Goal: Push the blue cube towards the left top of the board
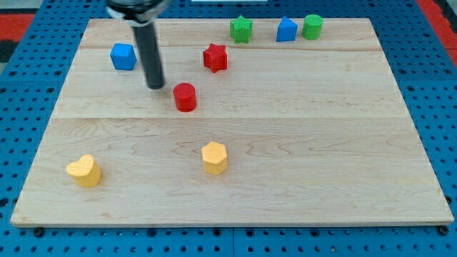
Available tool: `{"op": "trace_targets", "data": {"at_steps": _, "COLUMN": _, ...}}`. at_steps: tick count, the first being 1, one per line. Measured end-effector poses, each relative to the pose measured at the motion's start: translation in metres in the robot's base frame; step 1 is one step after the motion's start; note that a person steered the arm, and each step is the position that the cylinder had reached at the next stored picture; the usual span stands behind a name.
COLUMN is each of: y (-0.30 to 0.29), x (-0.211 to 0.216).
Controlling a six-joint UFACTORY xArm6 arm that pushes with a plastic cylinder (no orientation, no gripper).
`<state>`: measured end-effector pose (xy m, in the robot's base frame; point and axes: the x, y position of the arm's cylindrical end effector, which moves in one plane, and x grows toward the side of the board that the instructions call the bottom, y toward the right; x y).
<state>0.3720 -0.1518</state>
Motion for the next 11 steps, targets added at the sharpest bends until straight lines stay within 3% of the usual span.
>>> {"op": "trace_targets", "data": {"at_steps": 1, "y": -0.056, "x": -0.011}}
{"op": "trace_targets", "data": {"at_steps": 4, "y": -0.027, "x": -0.077}}
{"op": "trace_targets", "data": {"at_steps": 6, "y": -0.07, "x": -0.094}}
{"op": "trace_targets", "data": {"at_steps": 9, "y": -0.03, "x": -0.094}}
{"op": "trace_targets", "data": {"at_steps": 11, "y": -0.022, "x": -0.133}}
